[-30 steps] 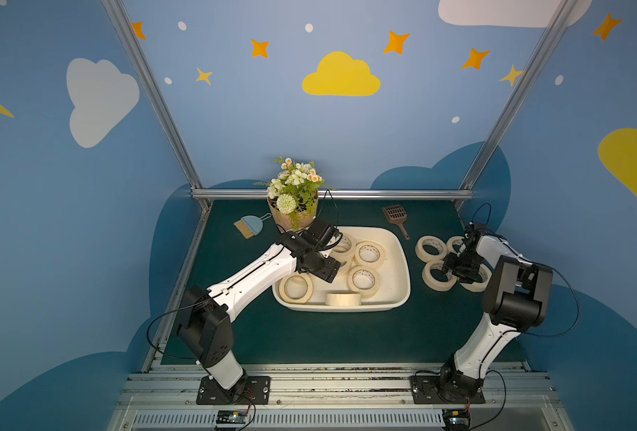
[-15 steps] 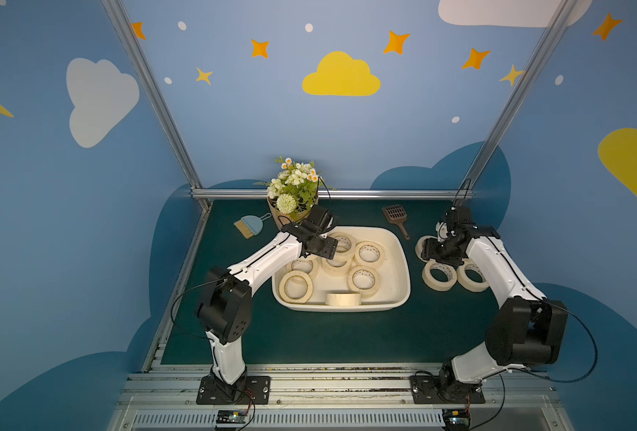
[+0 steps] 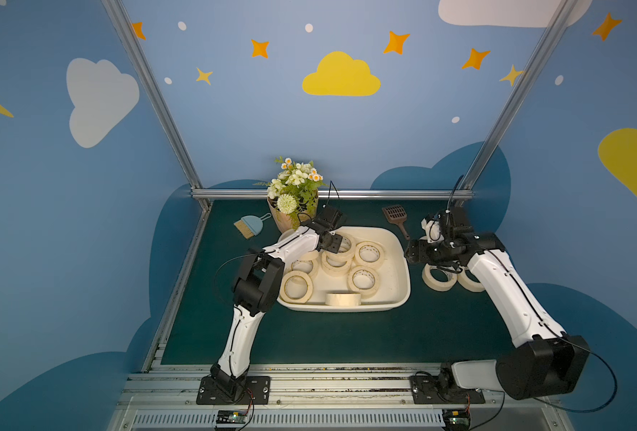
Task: Take out the art tape in the storage box
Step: Pick up the art tape from the storage box.
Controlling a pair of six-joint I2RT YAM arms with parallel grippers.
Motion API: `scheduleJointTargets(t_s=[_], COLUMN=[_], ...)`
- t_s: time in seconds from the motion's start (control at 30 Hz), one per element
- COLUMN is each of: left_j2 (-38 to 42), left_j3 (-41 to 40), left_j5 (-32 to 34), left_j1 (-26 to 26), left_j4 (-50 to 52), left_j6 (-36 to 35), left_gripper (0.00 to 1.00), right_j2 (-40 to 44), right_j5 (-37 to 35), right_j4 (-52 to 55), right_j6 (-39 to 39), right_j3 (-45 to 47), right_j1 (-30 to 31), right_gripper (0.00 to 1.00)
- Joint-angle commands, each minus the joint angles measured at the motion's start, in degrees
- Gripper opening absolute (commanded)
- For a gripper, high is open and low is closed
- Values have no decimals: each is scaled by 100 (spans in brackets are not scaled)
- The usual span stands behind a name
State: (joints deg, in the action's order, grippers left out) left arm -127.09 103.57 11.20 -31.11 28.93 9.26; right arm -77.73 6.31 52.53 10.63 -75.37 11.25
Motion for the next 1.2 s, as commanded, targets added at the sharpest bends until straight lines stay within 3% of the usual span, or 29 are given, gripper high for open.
scheduleJointTargets(t_s=[0.0,0.13,0.43,0.83,0.93,1.03,1.1,1.17], left_j2=[-94,-69,842,1636,1735,1831,1944,2119], left_j3=[222,243,-64,-428,-452,-499,-622,-797], left_j5=[119,124,548,600,572,555,473,287], left_j1=[35,27,-322,-868,-918,-967,-989,-997], left_j4=[11,85,316,377,370,351,267,116], left_j6=[-56,-26,-294,-171,-147,-111,-53,26], left_gripper=[51,30,16,16,17,18,18,19], right_j2=[83,-58,-1076,-2703,-2890,-2910,-2890,-2872], right_j5=[107,165,191,515,523,424,318,222], right_j4=[213,213,214,183,187,179,178,222], right_j6=[117,215,321,615,633,667,664,661], right_j3=[101,46,-946,-2463,-2552,-2532,-2510,-2501], right_j1=[187,411,1230,1685,1693,1689,1689,1668], right_gripper=[81,77,70,64,51,21,6,0])
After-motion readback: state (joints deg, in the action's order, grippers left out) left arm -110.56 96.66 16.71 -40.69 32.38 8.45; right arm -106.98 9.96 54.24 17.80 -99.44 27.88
